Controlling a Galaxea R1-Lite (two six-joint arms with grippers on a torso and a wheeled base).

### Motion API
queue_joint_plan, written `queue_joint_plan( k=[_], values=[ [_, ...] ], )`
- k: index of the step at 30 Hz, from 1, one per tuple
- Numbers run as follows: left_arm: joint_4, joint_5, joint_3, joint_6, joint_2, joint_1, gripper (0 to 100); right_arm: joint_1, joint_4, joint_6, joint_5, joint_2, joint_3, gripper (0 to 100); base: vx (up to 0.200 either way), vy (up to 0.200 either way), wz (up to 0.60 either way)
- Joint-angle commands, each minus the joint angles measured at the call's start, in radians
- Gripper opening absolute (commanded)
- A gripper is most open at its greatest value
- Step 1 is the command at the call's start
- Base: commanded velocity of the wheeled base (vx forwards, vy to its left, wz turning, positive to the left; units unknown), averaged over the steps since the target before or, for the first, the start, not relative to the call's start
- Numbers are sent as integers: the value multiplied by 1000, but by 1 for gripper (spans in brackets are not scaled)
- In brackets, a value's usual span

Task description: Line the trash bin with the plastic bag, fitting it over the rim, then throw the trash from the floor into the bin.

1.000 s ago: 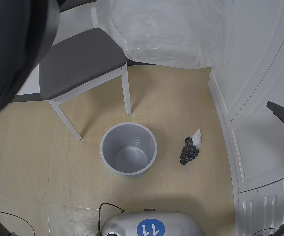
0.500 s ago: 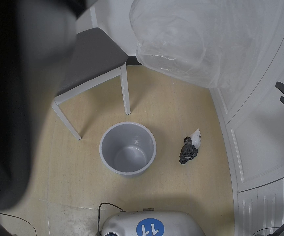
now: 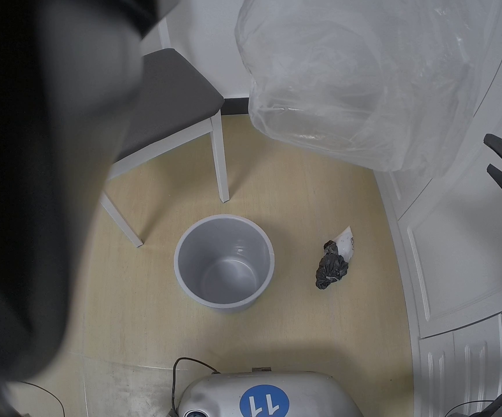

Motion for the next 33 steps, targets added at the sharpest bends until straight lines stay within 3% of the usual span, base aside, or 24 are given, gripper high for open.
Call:
queue_joint_plan(
  k=[1, 8, 12, 18, 33],
  values=[
    [2, 0, 6, 0, 15, -15, 0, 2, -49, 27, 0, 35, 9, 100, 0, 0, 0],
    [-7, 0, 6, 0, 19, -14, 0, 20, -95, 95, 0, 109, 5, 100, 0, 0, 0],
    [-8, 0, 4, 0, 19, -15, 0, 76, -172, 170, -1, 176, 3, 100, 0, 0, 0],
    [-8, 0, 7, 0, 12, -15, 0, 86, -275, 294, 0, 222, 8, 100, 0, 0, 0],
    [-12, 0, 38, 3, -25, -15, 0, 105, -279, 346, -4, 311, -9, 100, 0, 0, 0]
  ],
)
